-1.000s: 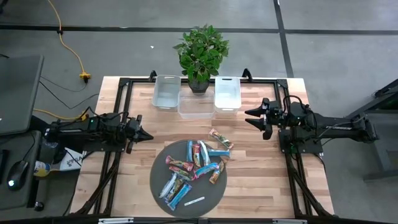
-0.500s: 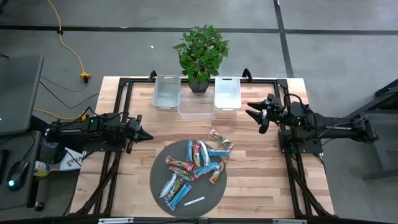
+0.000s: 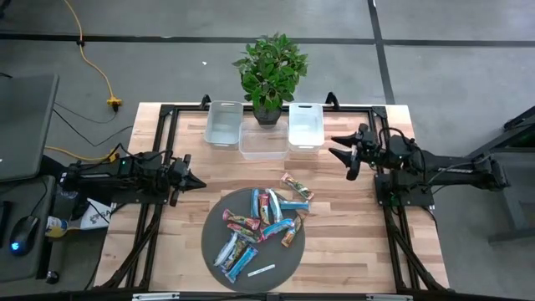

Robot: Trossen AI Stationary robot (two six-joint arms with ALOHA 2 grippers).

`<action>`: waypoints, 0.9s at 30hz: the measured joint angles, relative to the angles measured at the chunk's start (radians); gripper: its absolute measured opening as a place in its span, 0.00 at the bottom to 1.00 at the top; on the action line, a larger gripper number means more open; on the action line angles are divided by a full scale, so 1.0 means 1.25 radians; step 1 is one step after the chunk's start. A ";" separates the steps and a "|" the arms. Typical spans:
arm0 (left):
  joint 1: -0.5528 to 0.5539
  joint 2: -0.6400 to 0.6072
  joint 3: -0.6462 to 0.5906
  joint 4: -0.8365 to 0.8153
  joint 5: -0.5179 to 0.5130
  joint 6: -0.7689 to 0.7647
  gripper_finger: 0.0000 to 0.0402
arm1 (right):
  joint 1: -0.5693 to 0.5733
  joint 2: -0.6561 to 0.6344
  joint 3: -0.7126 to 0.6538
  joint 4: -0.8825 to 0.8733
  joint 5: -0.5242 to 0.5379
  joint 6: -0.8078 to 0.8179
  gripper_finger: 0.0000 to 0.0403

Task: Pick and place Granola Bars by type
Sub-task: Put the yellow granola bar into the white bin

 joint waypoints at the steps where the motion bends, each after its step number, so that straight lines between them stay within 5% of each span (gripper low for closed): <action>1: 0.000 0.000 0.000 0.000 0.000 0.000 0.00 | 0.000 0.017 0.019 -0.015 0.000 -0.002 0.46; 10: 0.000 0.000 0.000 0.000 0.000 0.000 0.00 | 0.000 0.292 0.339 -0.365 0.043 -0.033 0.46; 18: 0.000 0.000 0.000 0.000 -0.001 0.000 0.00 | -0.005 0.619 0.667 -0.700 0.032 0.121 0.46; 27: 0.000 0.000 0.000 0.000 -0.004 0.000 0.00 | -0.005 0.896 0.898 -0.935 -0.042 0.235 0.46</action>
